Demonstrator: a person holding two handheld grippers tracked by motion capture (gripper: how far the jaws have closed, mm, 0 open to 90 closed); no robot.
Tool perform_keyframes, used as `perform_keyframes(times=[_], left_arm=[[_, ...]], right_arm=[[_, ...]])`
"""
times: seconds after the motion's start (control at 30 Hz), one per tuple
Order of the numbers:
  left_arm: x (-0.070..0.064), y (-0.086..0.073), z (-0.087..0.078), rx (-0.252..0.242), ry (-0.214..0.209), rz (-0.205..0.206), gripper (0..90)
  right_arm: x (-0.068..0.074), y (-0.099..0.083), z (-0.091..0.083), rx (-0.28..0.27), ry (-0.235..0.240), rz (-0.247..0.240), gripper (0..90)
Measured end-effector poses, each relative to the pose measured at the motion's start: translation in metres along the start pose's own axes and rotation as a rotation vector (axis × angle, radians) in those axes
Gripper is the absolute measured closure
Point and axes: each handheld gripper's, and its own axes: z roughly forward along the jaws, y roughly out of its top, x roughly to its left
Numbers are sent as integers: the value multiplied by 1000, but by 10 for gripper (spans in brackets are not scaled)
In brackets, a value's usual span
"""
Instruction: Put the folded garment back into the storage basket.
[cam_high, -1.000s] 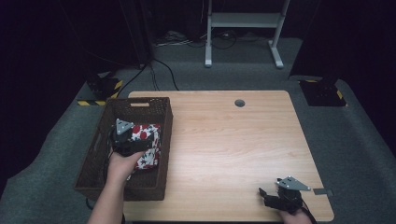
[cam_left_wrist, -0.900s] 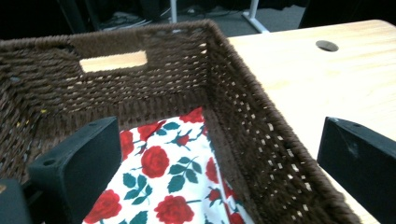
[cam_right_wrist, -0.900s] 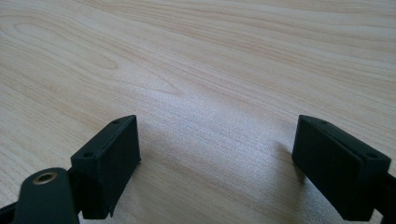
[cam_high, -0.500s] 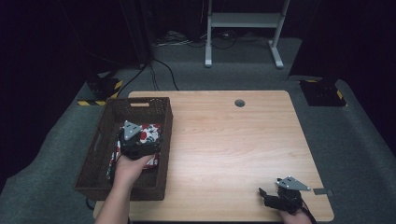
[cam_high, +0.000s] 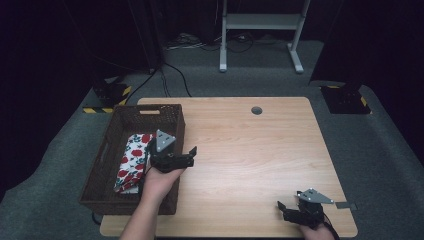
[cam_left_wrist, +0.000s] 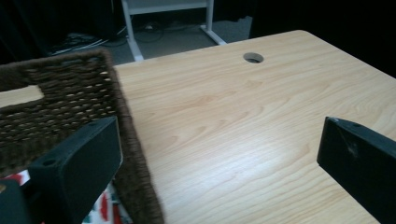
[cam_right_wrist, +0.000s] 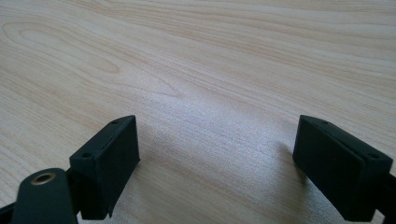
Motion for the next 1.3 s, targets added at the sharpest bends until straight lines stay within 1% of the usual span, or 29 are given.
perform_keyframes(times=[0.03,0.1,0.13,0.17,0.2,0.23,0.33,0.43,0.47,0.57,0.63,0.7,0.73,0.77,0.8,0.83,0.87,0.9,0.93,1.0,1.1,1.13,1.17,1.2,1.3], left_arm=[[-9,0,2,-6,-7,2,2],[-17,0,5,-7,-20,-1,2],[-21,1,7,2,-28,2,2],[-24,1,8,3,-30,7,2],[-24,1,8,3,-30,7,2],[-31,1,11,0,-38,5,2],[-41,2,15,0,-52,7,2],[-52,4,16,-16,-74,10,2],[-52,4,16,-16,-74,10,2],[-63,6,17,-37,-117,3,3],[-71,8,18,-41,-133,21,4],[-81,8,19,-51,-155,29,4],[-81,8,19,-51,-155,29,4],[-88,7,21,-50,-173,34,4],[-88,7,21,-50,-173,34,4],[-94,7,23,-49,-184,43,4],[-94,7,23,-49,-184,43,4],[-99,5,23,-64,-176,38,13],[-101,4,24,-67,-182,31,22],[-103,3,25,-65,-189,29,23],[-109,0,28,-55,-205,38,22],[-112,-2,29,-55,-216,38,21],[-112,-2,29,-55,-216,38,17],[-116,-6,30,-46,-227,42,14],[-119,-11,33,-31,-233,55,13]], right_arm=[[0,0,0,1,-2,-3,142],[0,0,0,0,-4,-10,142],[0,0,0,0,-4,-15,141],[0,0,0,0,-5,-15,141],[0,0,0,0,-5,-15,141],[0,0,0,-1,-3,-15,142],[1,0,0,-1,-2,-11,142],[1,0,0,0,-5,-15,141],[1,0,0,0,-5,-15,141],[1,0,0,-1,-5,-14,142],[2,0,1,3,-14,-26,141],[3,0,1,4,-15,-27,141],[3,0,1,4,-15,-27,141],[2,0,1,2,-13,-25,142],[2,0,1,2,-13,-25,142],[2,0,1,2,-13,-25,140],[2,0,1,3,-12,-25,140],[2,0,1,3,-11,-25,140],[2,0,1,3,-11,-24,141],[2,0,1,1,-11,-23,141],[2,0,1,1,-9,-22,140],[2,0,1,1,-9,-23,140],[2,0,1,1,-9,-23,140],[2,0,1,1,-10,-24,141],[2,0,1,1,-9,-24,140]])
